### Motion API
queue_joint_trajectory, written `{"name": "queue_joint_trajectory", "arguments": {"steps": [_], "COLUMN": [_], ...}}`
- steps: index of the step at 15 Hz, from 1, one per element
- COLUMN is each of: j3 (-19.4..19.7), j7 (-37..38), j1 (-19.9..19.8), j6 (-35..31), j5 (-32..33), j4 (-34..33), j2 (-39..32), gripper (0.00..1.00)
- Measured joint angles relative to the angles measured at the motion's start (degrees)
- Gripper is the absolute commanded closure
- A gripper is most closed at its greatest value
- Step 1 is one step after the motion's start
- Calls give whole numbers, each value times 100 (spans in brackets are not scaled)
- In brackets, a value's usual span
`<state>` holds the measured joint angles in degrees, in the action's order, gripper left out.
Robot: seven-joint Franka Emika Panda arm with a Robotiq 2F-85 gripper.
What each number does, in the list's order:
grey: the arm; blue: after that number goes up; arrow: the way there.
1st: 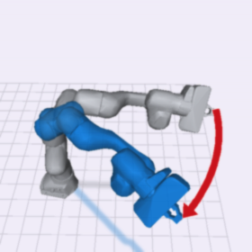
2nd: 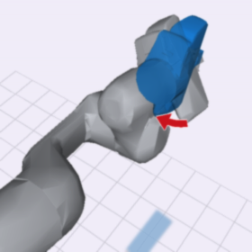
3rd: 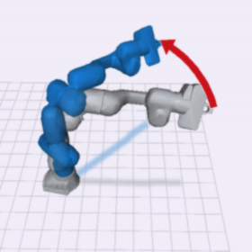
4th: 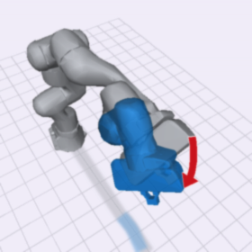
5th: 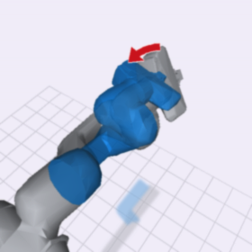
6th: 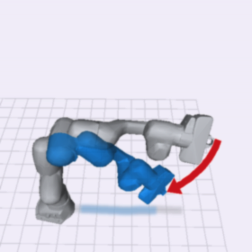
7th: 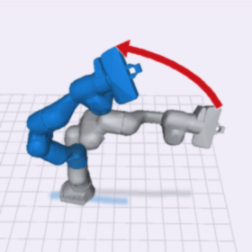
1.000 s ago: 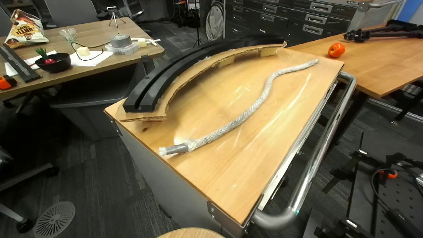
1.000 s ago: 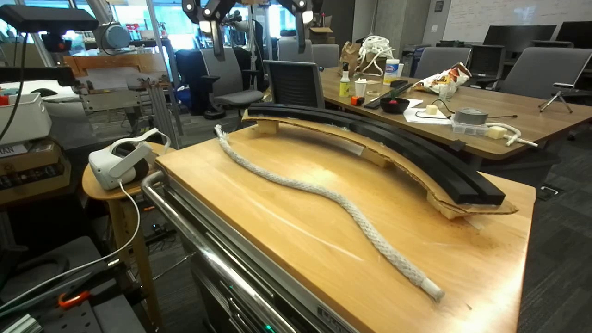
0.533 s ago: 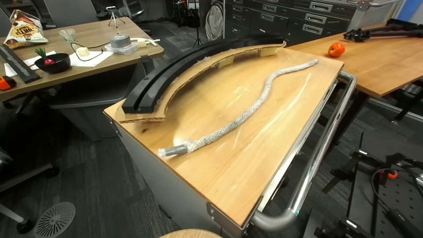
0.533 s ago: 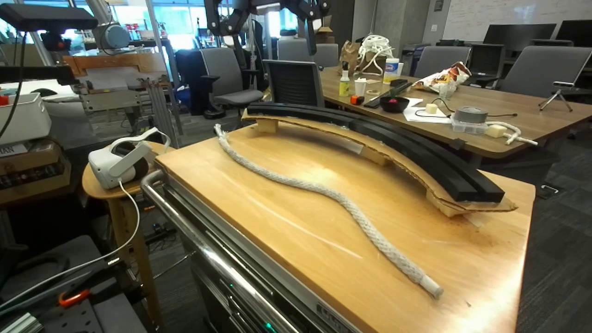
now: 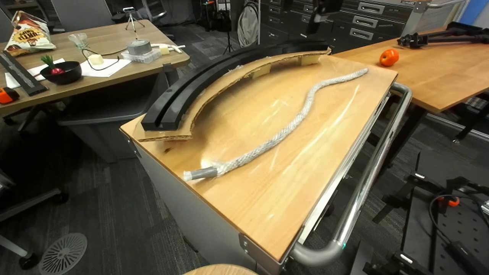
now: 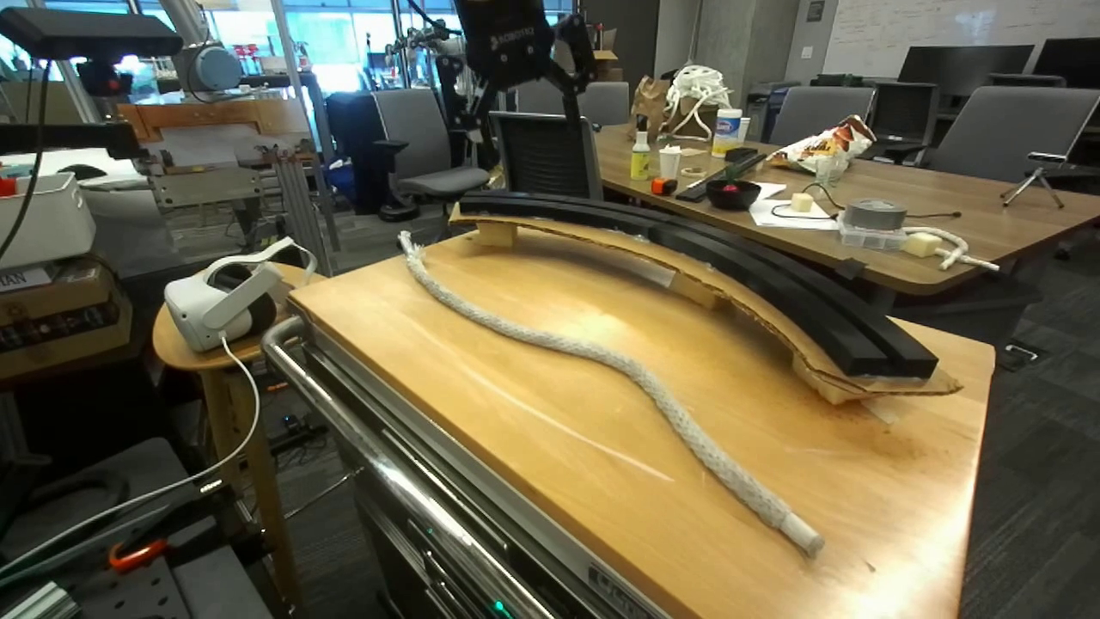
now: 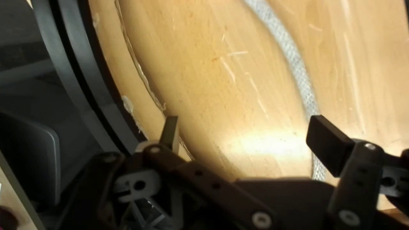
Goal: Place the rope on the platform
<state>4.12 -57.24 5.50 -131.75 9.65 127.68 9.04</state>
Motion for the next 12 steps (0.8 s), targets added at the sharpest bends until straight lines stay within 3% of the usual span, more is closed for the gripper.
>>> {"name": "queue_joint_trajectory", "arguments": {"steps": [3, 5, 12], "j3": [-60, -153, -251], "j7": [-1071, -1737, -1677], "j1": [57, 58, -74], "j6": [-596, -611, -464], "j5": [-873, -1358, -1428], "j4": [-110, -220, -241], "j2": [-656, -956, -1105], "gripper": [0, 0, 0]}}
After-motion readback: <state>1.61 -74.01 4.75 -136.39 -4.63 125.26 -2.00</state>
